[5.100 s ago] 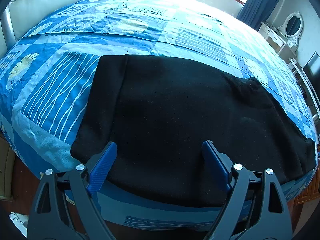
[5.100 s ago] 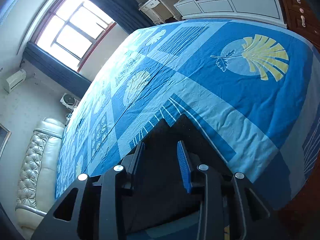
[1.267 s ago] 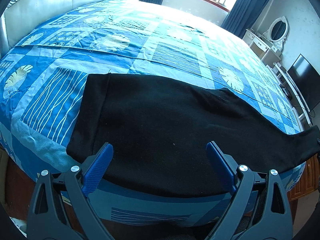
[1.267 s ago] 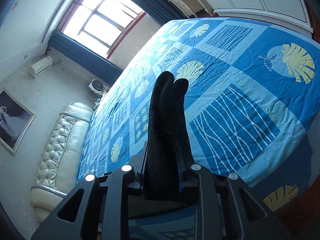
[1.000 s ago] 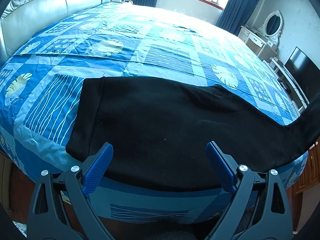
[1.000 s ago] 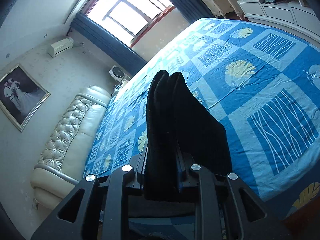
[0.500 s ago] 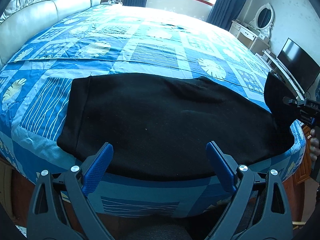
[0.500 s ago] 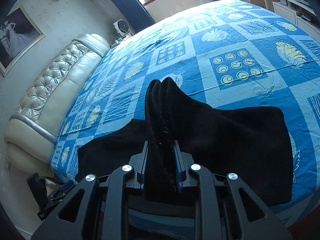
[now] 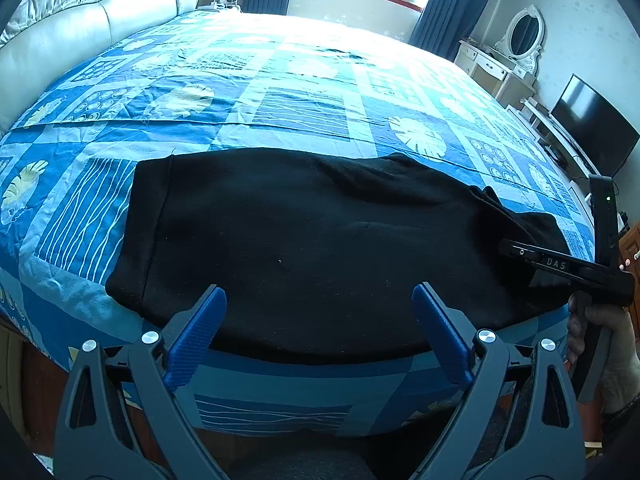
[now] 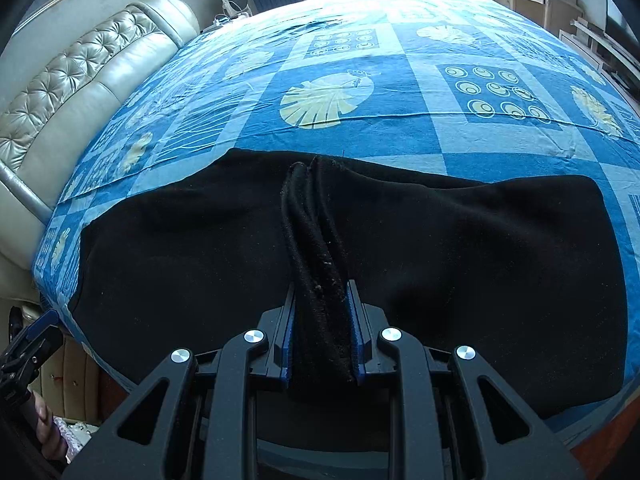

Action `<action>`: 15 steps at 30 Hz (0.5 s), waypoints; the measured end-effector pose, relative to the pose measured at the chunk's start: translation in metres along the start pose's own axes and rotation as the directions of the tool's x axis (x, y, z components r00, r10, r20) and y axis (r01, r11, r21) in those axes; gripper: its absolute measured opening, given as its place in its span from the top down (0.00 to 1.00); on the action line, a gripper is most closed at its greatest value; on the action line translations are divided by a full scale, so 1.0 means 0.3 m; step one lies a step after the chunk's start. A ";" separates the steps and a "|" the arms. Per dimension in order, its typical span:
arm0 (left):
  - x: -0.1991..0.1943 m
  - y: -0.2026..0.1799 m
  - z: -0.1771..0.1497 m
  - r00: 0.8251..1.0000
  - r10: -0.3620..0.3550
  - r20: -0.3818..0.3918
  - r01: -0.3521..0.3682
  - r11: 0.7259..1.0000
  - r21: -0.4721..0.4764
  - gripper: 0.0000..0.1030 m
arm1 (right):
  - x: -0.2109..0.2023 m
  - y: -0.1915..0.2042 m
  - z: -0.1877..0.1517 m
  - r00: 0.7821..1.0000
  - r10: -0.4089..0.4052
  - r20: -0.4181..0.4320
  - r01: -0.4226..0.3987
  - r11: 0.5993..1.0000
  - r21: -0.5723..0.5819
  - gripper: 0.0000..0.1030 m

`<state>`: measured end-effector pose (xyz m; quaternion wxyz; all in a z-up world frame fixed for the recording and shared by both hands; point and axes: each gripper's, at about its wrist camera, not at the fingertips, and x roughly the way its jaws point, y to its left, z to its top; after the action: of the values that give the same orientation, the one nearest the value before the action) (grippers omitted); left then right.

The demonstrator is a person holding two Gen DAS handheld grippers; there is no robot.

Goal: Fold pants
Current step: 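Fold the held leg ends over the pants toward the waistband with the right tool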

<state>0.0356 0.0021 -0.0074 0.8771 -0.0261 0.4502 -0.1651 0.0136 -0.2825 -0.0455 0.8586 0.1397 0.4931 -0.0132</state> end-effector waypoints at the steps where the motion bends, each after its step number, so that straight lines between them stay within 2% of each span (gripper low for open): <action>1: 0.000 -0.002 0.000 1.000 -0.001 -0.001 0.001 1.000 -0.001 0.09 | 0.005 0.008 -0.004 1.000 0.001 -0.002 -0.001 1.000 -0.001 0.78; 15: 0.002 -0.020 0.003 1.000 0.012 0.010 -0.012 1.000 0.025 0.09 | 0.060 0.111 -0.027 0.998 -0.056 -0.022 0.054 0.997 -0.060 0.78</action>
<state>0.0349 -0.0037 -0.0062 0.8805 -0.0130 0.4440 -0.1654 0.0214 -0.2464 -0.0570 0.8557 0.1006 0.5073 -0.0204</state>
